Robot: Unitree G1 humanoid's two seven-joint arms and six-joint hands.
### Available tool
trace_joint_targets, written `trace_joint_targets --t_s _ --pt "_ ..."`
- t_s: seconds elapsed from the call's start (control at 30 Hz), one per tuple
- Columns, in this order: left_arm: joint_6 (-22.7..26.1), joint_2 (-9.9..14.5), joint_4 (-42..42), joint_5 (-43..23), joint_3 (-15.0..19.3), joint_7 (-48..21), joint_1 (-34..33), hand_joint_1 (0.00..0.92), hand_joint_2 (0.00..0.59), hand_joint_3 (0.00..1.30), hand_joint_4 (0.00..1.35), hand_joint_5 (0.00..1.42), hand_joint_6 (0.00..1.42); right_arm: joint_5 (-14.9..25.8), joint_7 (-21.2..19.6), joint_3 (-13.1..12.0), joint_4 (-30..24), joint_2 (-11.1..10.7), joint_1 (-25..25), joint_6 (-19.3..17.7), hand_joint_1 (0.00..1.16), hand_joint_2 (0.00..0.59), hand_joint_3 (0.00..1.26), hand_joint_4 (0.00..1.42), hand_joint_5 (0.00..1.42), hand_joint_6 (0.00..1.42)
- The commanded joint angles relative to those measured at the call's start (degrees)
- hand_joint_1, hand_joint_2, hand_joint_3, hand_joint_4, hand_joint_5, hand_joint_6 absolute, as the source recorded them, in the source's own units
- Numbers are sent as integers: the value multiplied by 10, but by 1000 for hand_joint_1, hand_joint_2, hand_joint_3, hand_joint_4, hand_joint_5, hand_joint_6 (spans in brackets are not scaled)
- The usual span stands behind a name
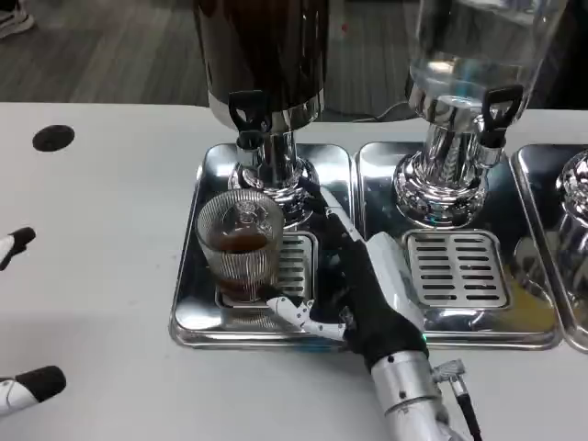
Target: Grasp the cup under the faucet to collect the drink, then remove the cup.
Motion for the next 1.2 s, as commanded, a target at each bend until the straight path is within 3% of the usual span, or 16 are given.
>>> trace_joint_targets --t_s 0.03,0.27,1.2 --pt "3 -2 -10 -4 9 2 3 0 0 0 0 0 0 8 2 8 12 4 -17 0 961 166 19 59 117 206" --pt "6 -4 -15 -3 7 1 5 0 0 0 0 0 0 13 10 17 17 8 -29 9 949 164 0 15 75 149" --pt "9 -8 -27 -10 22 -1 28 0 0 0 0 0 0 19 -10 53 104 55 -96 4 957 166 7 44 88 144"
